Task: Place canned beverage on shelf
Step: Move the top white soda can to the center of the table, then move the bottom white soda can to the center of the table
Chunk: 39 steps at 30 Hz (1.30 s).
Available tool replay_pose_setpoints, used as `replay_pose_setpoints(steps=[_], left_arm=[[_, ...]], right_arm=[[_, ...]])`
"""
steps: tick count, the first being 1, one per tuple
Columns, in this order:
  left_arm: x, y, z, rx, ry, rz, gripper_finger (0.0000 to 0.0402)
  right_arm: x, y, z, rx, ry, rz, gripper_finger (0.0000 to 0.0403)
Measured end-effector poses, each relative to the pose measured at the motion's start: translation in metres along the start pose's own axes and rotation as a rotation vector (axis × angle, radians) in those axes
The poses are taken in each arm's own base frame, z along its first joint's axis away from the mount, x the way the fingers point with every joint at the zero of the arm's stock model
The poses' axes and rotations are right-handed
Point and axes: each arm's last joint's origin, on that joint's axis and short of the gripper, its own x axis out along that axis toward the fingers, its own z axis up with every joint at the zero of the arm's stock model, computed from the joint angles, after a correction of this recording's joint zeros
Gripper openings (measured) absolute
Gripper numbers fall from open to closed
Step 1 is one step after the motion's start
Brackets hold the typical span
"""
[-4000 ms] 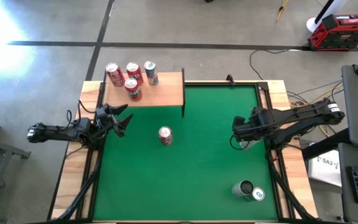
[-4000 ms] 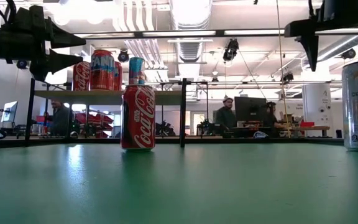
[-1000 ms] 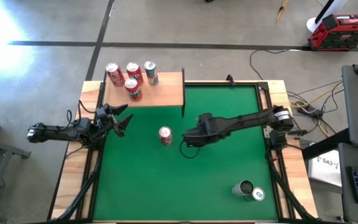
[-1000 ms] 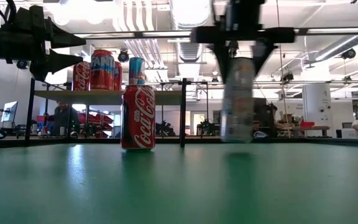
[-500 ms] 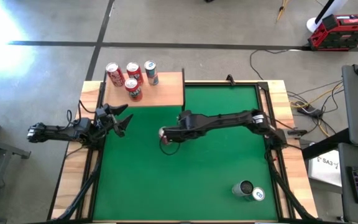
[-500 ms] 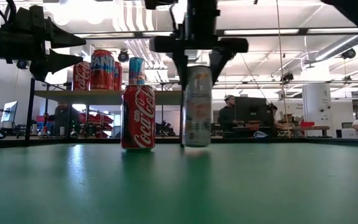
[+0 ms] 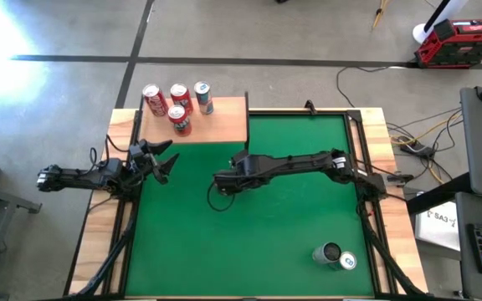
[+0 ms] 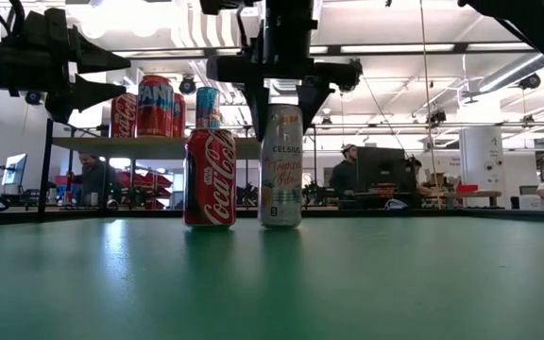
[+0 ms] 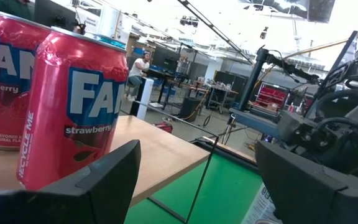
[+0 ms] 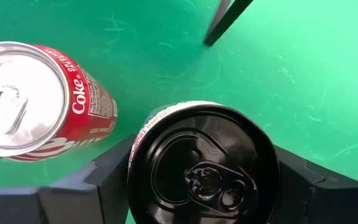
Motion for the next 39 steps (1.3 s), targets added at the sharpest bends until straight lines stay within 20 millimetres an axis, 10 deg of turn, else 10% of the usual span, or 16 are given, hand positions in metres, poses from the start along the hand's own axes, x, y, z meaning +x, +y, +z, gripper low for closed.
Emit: replay_pose_setpoints(steps=[25, 39], left_arm=[[0.000, 0.000, 0.000, 0.000, 0.000, 0.000, 0.0302], [0.000, 0.000, 0.000, 0.000, 0.000, 0.000, 0.0302]], right_arm=[[-0.016, -0.010, -0.004, 0.055, 0.016, -0.047, 0.0366], [-0.047, -0.009, -0.041, 0.159, 0.102, -0.007, 0.0374]])
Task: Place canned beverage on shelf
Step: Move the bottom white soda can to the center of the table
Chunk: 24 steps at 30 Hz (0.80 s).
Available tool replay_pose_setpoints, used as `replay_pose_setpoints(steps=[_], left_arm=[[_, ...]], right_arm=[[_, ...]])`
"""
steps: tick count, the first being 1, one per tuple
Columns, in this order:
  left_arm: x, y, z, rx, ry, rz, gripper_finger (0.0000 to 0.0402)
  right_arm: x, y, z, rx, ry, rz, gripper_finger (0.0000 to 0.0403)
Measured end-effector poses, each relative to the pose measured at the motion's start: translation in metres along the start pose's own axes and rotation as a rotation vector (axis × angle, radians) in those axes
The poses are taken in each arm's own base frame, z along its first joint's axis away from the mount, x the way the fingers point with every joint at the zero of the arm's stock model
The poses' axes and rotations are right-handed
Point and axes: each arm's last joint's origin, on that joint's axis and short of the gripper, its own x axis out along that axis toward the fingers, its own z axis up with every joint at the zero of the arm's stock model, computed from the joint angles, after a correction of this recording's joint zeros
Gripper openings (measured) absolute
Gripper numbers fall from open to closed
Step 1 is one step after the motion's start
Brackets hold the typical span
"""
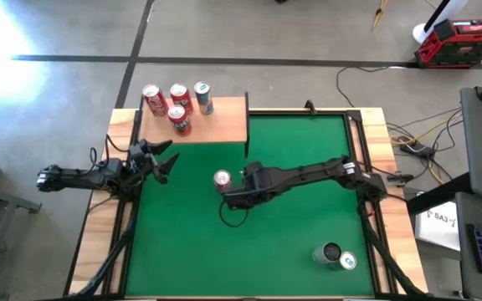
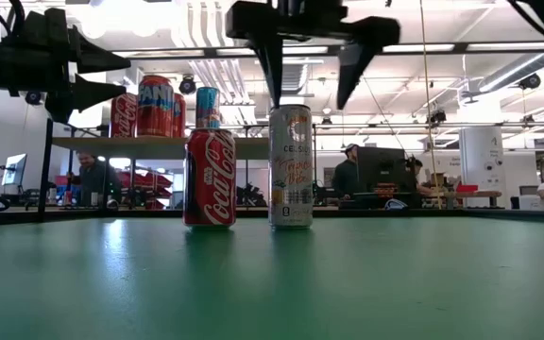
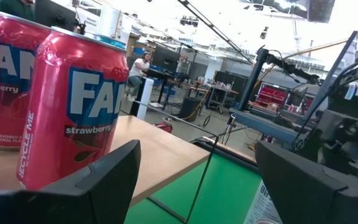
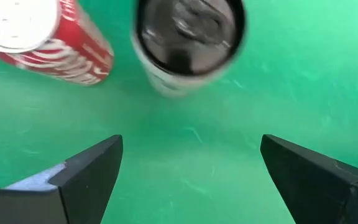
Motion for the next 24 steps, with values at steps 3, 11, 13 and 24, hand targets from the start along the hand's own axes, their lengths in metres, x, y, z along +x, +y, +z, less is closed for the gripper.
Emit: replay_pose_setpoints(steps=[3, 11, 13, 24], left_arm=[[0.000, 0.000, 0.000, 0.000, 0.000, 0.000, 0.0302], [0.000, 0.000, 0.000, 0.001, 0.001, 0.000, 0.0302], [0.000, 0.000, 0.000, 0.001, 0.001, 0.000, 0.0302], [0.000, 0.000, 0.000, 0.001, 0.002, 0.001, 0.0302]], right_arm=[[-0.001, -0.010, -0.006, 0.070, 0.036, -0.023, 0.0374], [0.000, -0.069, -0.023, 0.304, 0.242, -0.173, 0.0374], [-0.003, -0.081, -0.031, 0.340, 0.283, -0.192, 0.0374], [-0.009, -0.106, -0.051, 0.462, 0.284, -0.232, 0.0374]])
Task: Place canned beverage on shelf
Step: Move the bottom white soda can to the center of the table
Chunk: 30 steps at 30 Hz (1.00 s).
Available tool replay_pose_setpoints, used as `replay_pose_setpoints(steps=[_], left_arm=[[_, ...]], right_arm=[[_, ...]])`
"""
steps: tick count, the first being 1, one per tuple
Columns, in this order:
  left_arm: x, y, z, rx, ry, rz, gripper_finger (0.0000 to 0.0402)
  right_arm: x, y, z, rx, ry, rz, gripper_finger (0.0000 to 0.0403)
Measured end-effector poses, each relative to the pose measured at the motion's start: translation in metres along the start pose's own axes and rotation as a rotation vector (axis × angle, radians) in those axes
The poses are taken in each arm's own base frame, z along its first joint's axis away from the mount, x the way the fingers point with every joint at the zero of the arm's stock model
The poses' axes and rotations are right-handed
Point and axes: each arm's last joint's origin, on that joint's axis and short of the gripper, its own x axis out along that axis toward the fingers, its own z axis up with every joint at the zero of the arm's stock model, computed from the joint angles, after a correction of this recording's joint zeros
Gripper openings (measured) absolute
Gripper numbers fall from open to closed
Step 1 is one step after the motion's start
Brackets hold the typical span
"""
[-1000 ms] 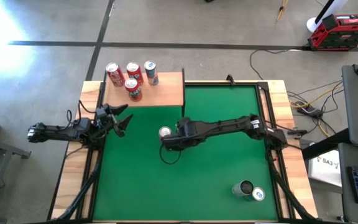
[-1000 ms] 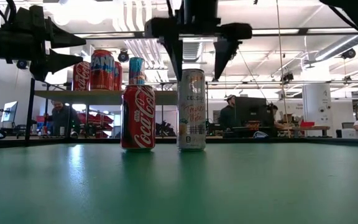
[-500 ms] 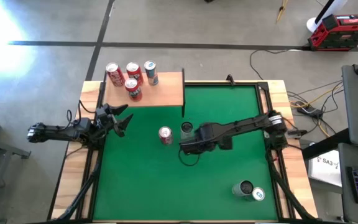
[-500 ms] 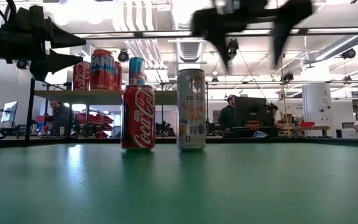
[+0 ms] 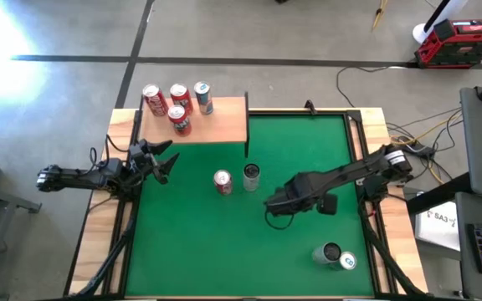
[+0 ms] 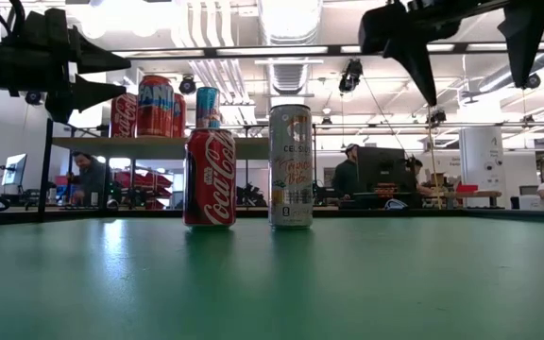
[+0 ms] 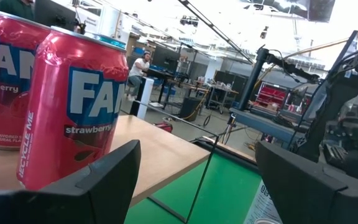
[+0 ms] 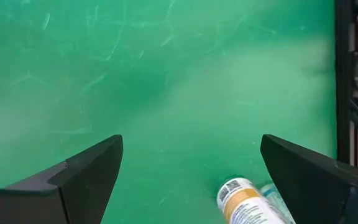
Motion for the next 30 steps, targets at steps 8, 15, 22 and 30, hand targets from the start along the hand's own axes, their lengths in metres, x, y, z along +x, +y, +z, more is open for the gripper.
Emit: replay_pose_setpoints(steps=[8, 15, 22, 30], left_arm=[[0.000, 0.000, 0.000, 0.000, 0.000, 0.000, 0.0302], [0.000, 0.000, 0.000, 0.000, 0.000, 0.000, 0.0302], [0.000, 0.000, 0.000, 0.000, 0.000, 0.000, 0.0302], [0.000, 0.000, 0.000, 0.000, 0.000, -0.001, 0.0302]], right_arm=[[-0.004, -0.004, 0.003, 0.074, 0.006, -0.001, 0.0373], [-0.002, -0.006, -0.003, 0.103, 0.105, -0.071, 0.0373], [-0.002, -0.021, -0.028, 0.068, 0.148, -0.112, 0.0373], [-0.013, -0.062, -0.062, 0.060, 0.104, -0.040, 0.0373]])
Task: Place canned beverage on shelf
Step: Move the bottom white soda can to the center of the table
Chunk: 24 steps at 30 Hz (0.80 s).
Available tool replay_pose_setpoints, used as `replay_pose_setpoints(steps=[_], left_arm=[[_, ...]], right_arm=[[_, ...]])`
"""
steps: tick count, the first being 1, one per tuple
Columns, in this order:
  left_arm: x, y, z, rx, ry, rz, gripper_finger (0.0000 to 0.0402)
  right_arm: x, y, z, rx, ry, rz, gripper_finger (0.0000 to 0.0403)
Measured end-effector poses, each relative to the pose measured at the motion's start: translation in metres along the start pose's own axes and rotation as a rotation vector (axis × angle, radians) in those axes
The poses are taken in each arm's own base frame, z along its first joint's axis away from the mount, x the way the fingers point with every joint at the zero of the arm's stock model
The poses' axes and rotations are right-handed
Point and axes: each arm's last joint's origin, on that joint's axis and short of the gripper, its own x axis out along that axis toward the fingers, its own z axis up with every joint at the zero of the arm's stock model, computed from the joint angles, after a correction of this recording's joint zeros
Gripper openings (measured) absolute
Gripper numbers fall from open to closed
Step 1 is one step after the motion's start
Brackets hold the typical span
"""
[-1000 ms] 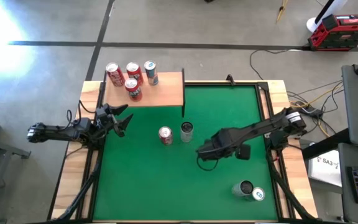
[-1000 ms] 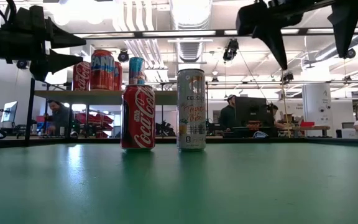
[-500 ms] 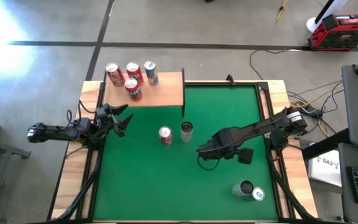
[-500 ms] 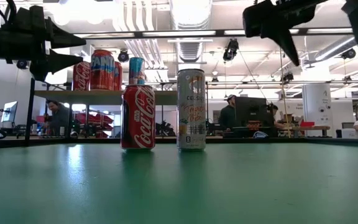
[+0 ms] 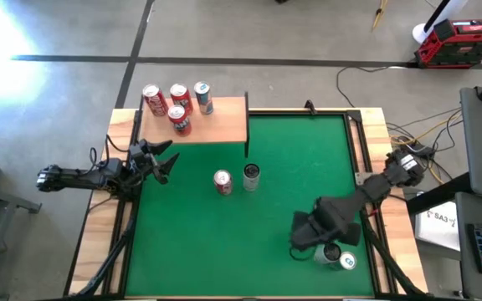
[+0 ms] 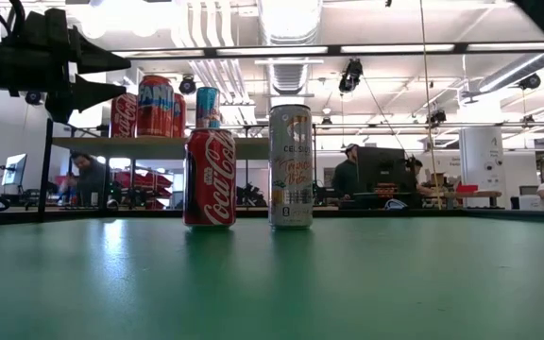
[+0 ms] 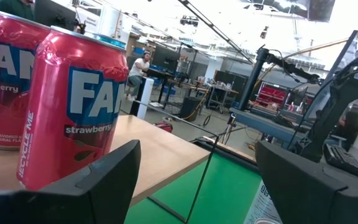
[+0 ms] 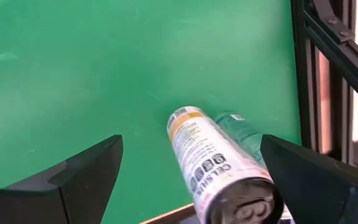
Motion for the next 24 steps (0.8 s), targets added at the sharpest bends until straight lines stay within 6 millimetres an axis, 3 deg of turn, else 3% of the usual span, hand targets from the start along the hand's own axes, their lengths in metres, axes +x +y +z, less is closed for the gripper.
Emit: replay_pose_setpoints(steps=[8, 18, 24], left_arm=[[0.000, 0.000, 0.000, 0.000, 0.000, 0.001, 0.0302], [0.000, 0.000, 0.000, 0.000, 0.000, 0.000, 0.0302], [0.000, 0.000, 0.000, 0.000, 0.000, 0.000, 0.0302]], right_arm=[[0.000, -0.025, -0.015, -0.076, -0.065, 0.077, 0.0373], [0.000, -0.027, -0.018, -0.208, -0.053, 0.068, 0.0373], [0.001, -0.031, -0.023, -0.198, -0.045, 0.076, 0.0373]])
